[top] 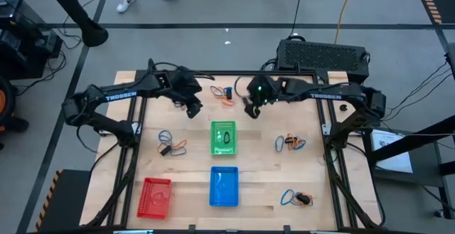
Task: Sort rubber bands into baskets
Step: Put the black rubberband into the green bin
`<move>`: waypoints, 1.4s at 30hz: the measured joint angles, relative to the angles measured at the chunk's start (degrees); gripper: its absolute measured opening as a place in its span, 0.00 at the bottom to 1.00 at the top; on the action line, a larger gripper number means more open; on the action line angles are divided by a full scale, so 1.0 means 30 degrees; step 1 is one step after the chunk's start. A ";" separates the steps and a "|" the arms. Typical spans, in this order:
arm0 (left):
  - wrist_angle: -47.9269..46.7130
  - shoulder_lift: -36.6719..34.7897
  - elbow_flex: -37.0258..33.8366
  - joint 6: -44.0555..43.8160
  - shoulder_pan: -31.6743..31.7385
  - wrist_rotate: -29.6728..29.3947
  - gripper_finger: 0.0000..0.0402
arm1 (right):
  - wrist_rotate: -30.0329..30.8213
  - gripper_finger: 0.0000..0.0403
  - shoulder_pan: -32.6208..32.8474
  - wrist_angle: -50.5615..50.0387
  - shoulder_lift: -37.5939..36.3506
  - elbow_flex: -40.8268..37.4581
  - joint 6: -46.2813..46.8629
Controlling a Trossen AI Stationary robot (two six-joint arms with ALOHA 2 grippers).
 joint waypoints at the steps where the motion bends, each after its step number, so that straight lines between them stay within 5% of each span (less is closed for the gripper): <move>1: -0.0232 -0.0206 0.0000 0.0001 0.0112 0.0002 0.31 | -0.0320 0.03 -0.0403 0.0057 0.0019 -0.0117 0.0297; 15: 0.3943 -0.3855 -0.3888 -0.3023 0.0480 0.2220 0.62 | -0.1597 0.55 -0.1488 0.2267 0.4093 -0.0378 0.1997; 22: 0.4727 -0.3827 -0.3949 -0.3092 0.0436 0.2383 0.63 | -0.0673 0.63 -0.1510 0.3223 0.6034 -0.0378 0.3128; 28: 0.5659 -0.3824 -0.3949 -0.3514 0.0117 0.2658 0.63 | -0.0482 0.49 -0.1488 0.3100 0.6724 -0.0356 0.3973; 34: 1.0151 -0.4092 -0.5378 -0.5226 -0.0793 0.2688 0.63 | -0.0790 0.05 -0.1117 0.2434 0.6010 -0.0363 0.4587; 42: 2.0244 -0.3323 -1.0087 -1.0413 -0.1911 0.2880 0.63 | -0.4556 0.01 -0.0244 0.2245 0.3251 -0.0370 0.5359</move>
